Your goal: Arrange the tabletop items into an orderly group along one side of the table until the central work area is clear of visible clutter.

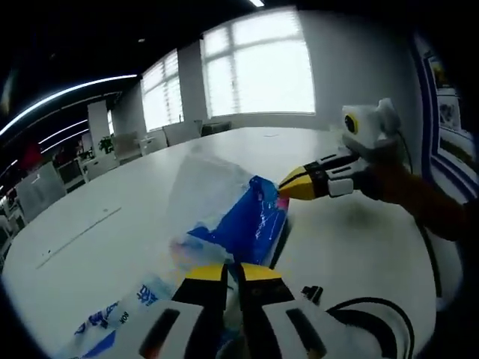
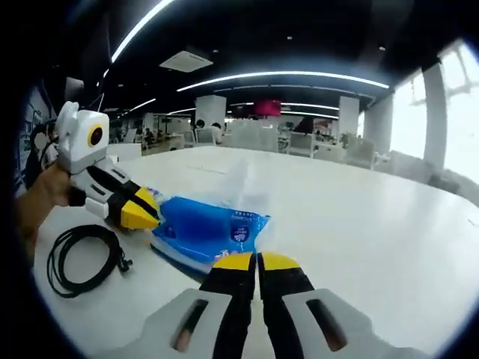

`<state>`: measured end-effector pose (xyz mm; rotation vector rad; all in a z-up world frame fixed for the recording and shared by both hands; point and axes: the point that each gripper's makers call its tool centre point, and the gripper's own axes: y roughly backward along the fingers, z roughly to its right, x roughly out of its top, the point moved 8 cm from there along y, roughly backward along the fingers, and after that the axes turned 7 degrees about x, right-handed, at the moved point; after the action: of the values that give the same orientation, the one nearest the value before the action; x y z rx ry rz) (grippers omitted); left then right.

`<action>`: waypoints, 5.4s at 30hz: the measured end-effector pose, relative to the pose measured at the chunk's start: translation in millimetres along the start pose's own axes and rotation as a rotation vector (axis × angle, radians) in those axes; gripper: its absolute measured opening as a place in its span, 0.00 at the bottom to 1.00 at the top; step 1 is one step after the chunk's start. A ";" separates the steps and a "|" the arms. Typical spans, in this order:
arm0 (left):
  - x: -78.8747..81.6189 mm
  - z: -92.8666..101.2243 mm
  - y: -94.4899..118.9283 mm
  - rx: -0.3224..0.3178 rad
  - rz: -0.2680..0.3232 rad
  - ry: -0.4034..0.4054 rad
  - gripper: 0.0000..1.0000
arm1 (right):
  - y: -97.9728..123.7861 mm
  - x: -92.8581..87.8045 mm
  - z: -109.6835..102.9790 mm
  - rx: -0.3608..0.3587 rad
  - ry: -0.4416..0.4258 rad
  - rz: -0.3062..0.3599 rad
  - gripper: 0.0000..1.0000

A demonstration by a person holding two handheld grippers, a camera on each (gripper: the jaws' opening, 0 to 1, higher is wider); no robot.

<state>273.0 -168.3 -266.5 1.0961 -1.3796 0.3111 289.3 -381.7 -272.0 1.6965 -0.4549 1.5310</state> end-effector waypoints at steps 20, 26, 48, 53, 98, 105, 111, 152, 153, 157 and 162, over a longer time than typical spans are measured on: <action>-3.2 4.6 7.8 -0.001 -0.003 -0.023 0.02 | 6.6 -2.2 -9.4 -0.004 0.017 0.010 0.00; -4.2 5.8 7.4 0.002 0.002 -0.028 0.03 | 9.1 -3.7 -9.7 0.003 0.010 0.006 0.00; 3.2 12.8 41.7 -0.041 0.125 0.011 0.37 | 21.3 4.2 -28.3 0.010 0.069 0.026 0.61; 5.7 16.0 48.5 -0.045 0.134 -0.010 0.53 | 23.5 6.7 -36.8 0.017 0.093 0.013 0.73; 0.2 15.7 95.9 -0.121 0.215 0.042 1.00 | 43.0 17.6 -68.6 0.099 0.073 0.036 1.00; -7.4 7.8 111.2 -0.099 0.232 0.047 1.00 | 51.9 19.9 -71.0 0.090 0.083 0.005 1.00; -20.3 -0.1 122.3 -0.088 0.188 0.064 1.00 | 52.2 18.7 -75.8 0.092 0.079 -0.011 1.00; -96.8 -69.1 243.9 0.148 0.200 0.092 1.00 | 56.9 14.8 -120.3 0.142 0.092 -0.005 1.00; -97.9 -70.0 246.5 0.152 0.196 0.088 1.00 | 57.1 13.9 -120.6 0.142 0.092 -0.006 1.00; -102.7 -75.1 259.6 0.175 0.197 0.087 1.00 | 59.6 10.8 -121.8 0.138 0.085 -0.006 1.00; -111.3 -80.9 273.0 0.198 0.190 0.090 1.00 | 62.8 8.0 -123.7 0.136 0.074 -0.004 1.00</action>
<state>93.5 76.7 -231.4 1.0994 -1.3962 0.6398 163.5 -326.9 -249.9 1.7349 -0.3150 1.6483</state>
